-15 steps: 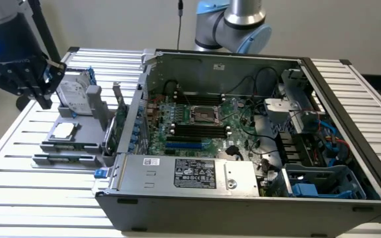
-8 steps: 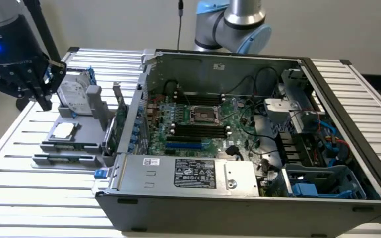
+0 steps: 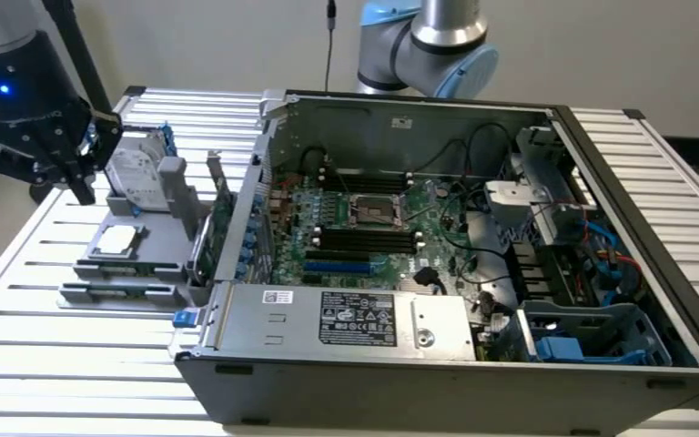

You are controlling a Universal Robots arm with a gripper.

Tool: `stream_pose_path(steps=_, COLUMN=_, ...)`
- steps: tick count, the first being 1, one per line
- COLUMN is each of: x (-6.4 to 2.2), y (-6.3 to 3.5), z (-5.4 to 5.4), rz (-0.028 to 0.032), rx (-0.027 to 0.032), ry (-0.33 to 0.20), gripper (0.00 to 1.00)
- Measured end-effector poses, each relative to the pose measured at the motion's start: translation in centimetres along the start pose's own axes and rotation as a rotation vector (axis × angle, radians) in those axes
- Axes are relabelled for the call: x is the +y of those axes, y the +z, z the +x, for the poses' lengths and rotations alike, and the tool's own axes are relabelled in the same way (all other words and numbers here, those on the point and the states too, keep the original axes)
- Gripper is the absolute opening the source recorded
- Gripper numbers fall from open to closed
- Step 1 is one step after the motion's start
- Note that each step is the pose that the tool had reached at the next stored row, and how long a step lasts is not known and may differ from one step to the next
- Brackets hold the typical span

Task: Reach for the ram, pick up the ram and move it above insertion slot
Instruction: 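Pick up the ram and move it above insertion slot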

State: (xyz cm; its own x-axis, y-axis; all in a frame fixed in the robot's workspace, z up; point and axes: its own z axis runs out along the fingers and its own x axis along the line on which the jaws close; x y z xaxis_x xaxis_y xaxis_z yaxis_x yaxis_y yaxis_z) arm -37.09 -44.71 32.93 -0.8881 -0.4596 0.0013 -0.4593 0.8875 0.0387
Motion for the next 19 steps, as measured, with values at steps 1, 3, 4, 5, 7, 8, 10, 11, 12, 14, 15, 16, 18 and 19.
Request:
stream_pose_path(steps=1, x=0.00, y=0.03, z=0.00, rz=0.0000, rx=0.0008, ry=-0.019, gripper=0.11)
stream_pose_path(steps=3, x=0.00, y=0.09, z=0.00, rz=0.0001, rx=0.0022, ry=-0.055, gripper=0.11)
stream_pose_path(steps=4, x=0.00, y=0.12, z=0.00, rz=0.0001, rx=0.0029, ry=-0.073, gripper=0.11)
stream_pose_path(steps=5, x=0.00, y=0.15, z=0.00, rz=0.0001, rx=0.0035, ry=-0.091, gripper=0.11)
stream_pose_path(steps=7, x=-0.01, y=0.18, z=0.00, rz=0.0002, rx=0.0051, ry=-0.127, gripper=0.11)
stream_pose_path(steps=8, x=-0.01, y=0.19, z=0.00, rz=0.0002, rx=0.0058, ry=-0.145, gripper=0.11)
stream_pose_path(steps=10, x=-0.01, y=0.21, z=0.00, rz=0.0002, rx=0.0071, ry=-0.181, gripper=0.11)
stream_pose_path(steps=11, x=-0.01, y=0.22, z=0.00, rz=0.0002, rx=0.0078, ry=-0.199, gripper=0.11)
stream_pose_path(steps=12, x=-0.01, y=0.22, z=0.00, rz=0.0002, rx=0.0084, ry=-0.217, gripper=0.11)
stream_pose_path(steps=14, x=-0.01, y=0.24, z=0.00, rz=0.0003, rx=0.0098, ry=-0.255, gripper=0.11)
stream_pose_path(steps=15, x=-0.01, y=0.24, z=0.00, rz=0.0003, rx=0.0105, ry=-0.273, gripper=0.11)
stream_pose_path(steps=16, x=-0.01, y=0.24, z=0.00, rz=0.0004, rx=0.0112, ry=-0.291, gripper=0.11)
stream_pose_path(steps=18, x=-0.01, y=0.25, z=0.00, rz=0.0004, rx=0.0126, ry=-0.326, gripper=0.11)
stream_pose_path(steps=19, x=-0.02, y=0.25, z=0.00, rz=0.0004, rx=0.0133, ry=-0.344, gripper=0.11)
